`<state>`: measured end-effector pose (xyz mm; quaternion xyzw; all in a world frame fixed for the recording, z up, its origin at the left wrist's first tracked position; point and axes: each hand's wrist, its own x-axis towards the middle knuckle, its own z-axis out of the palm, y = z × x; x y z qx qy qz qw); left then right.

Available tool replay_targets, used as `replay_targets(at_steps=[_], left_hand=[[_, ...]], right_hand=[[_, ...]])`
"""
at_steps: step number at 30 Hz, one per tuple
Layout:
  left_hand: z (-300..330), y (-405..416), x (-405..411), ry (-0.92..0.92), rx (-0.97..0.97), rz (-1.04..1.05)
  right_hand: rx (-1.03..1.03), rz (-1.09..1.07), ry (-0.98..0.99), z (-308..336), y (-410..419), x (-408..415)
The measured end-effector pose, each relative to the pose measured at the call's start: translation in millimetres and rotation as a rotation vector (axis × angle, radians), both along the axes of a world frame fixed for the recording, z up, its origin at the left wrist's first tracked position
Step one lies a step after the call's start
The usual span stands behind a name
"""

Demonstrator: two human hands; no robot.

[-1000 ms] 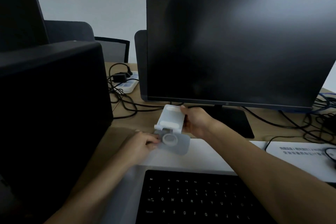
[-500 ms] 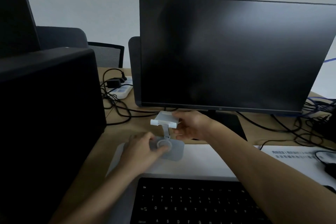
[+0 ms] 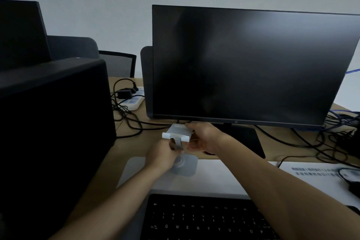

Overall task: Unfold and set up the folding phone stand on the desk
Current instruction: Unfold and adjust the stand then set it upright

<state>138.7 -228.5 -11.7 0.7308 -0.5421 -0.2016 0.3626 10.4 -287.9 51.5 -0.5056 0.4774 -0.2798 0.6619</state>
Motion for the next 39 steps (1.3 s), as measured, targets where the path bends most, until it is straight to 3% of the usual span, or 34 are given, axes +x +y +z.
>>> replay_targets(at_steps=[4,10,14,24,27,33,36,39], left_hand=[[0.4,-3.1,3.4,-0.008,-0.006,-0.017],[-4.6,-2.7,1.2,-0.043,-0.003,-0.072],[-9.4,1.6,4.6,-0.003,-0.001,-0.151],[-17.5,6.4,8.1,-0.139,-0.070,-0.211],[-18.3,6.3,8.6,-0.139,-0.097,-0.218],[-18.5,7.7,8.7,-0.135,-0.130,-0.245],[-18.9,7.8,9.1,-0.125,-0.116,-0.238],[-18.4,6.9,7.8,-0.122,-0.105,-0.221]], right_hand=[[0.063,-0.009,-0.133,-0.8,-2.6,2.1],[0.002,-0.025,-0.032,-9.5,-7.2,0.0],[-0.016,0.098,0.014,-10.7,-6.9,-0.1],[-0.033,0.153,-0.043,-10.6,-10.4,-2.0],[-0.018,0.187,-0.117,-14.3,-12.7,-4.3],[-0.046,0.324,-0.077,-15.7,-24.2,-12.1],[-0.083,0.383,0.017,-9.4,-27.9,-17.2],[-0.256,0.348,0.439,11.0,-21.9,-9.4]])
